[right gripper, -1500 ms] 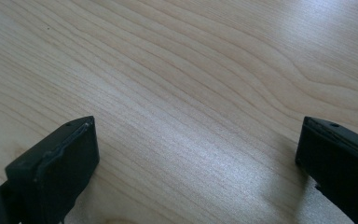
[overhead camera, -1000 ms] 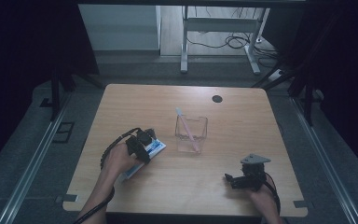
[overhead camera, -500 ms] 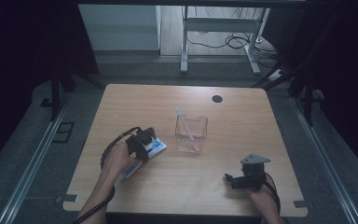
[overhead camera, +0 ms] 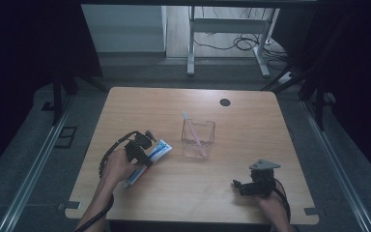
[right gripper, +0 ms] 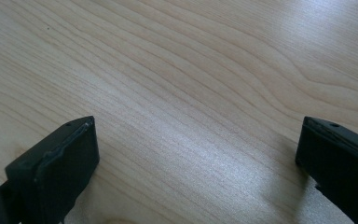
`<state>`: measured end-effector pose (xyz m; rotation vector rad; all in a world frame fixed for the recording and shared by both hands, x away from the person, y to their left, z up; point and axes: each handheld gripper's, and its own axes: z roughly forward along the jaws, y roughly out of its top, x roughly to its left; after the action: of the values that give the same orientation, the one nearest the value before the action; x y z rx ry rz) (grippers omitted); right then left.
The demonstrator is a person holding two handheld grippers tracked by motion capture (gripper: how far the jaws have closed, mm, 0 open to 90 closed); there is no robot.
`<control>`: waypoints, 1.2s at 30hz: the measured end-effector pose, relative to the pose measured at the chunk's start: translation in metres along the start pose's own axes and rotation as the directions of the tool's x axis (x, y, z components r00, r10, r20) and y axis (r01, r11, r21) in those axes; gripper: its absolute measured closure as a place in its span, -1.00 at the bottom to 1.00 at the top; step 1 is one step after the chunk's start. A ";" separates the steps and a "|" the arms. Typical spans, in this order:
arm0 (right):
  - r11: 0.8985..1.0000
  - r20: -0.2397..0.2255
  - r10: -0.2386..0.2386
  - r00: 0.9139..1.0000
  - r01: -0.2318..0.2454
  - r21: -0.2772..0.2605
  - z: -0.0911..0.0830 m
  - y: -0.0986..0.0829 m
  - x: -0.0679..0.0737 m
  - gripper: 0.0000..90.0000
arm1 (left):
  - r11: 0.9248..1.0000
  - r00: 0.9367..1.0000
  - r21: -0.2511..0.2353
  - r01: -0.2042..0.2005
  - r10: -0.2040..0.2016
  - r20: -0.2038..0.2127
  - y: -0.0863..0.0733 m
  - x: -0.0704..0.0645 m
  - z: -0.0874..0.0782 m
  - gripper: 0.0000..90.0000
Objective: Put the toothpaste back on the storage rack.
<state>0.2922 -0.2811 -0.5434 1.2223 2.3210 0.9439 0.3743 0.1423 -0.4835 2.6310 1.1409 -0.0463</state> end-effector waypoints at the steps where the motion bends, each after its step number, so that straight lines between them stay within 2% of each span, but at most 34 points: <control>1: 1.000 0.000 0.000 1.000 0.000 0.000 0.000 0.000 0.000 -1.00 | 1.000 1.000 -0.012 -0.001 0.001 0.002 0.000 -0.001 -0.002 0.63; 4: 1.000 0.000 0.000 1.000 0.000 0.000 0.000 0.000 0.000 -1.00 | 0.999 1.000 -0.031 -0.013 0.013 0.004 -0.001 -0.003 -0.007 0.63; 8: 1.000 0.000 0.001 1.000 -0.001 0.000 0.000 0.000 0.000 -1.00 | 0.996 1.000 -0.080 -0.027 0.027 0.006 -0.002 -0.007 -0.018 0.63; 21: 1.000 0.000 0.001 1.000 -0.001 0.000 0.000 0.000 0.000 -1.00 | 0.976 0.998 -0.209 -0.054 0.058 0.010 -0.003 -0.018 -0.052 0.63; 25: 1.000 0.000 0.000 1.000 0.000 0.000 0.000 0.000 0.000 -1.00 | 0.965 0.997 -0.252 -0.068 0.071 0.002 -0.001 -0.021 -0.062 0.63; 36: 1.000 0.000 -0.001 1.000 0.001 -0.002 0.000 0.000 0.000 -1.00 | 0.935 0.995 -0.344 -0.088 0.098 0.012 0.007 -0.030 -0.081 0.63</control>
<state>0.2923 -0.2811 -0.5434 1.2204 2.3206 0.9456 0.3524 0.1380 -0.3996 2.3592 0.9176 0.1222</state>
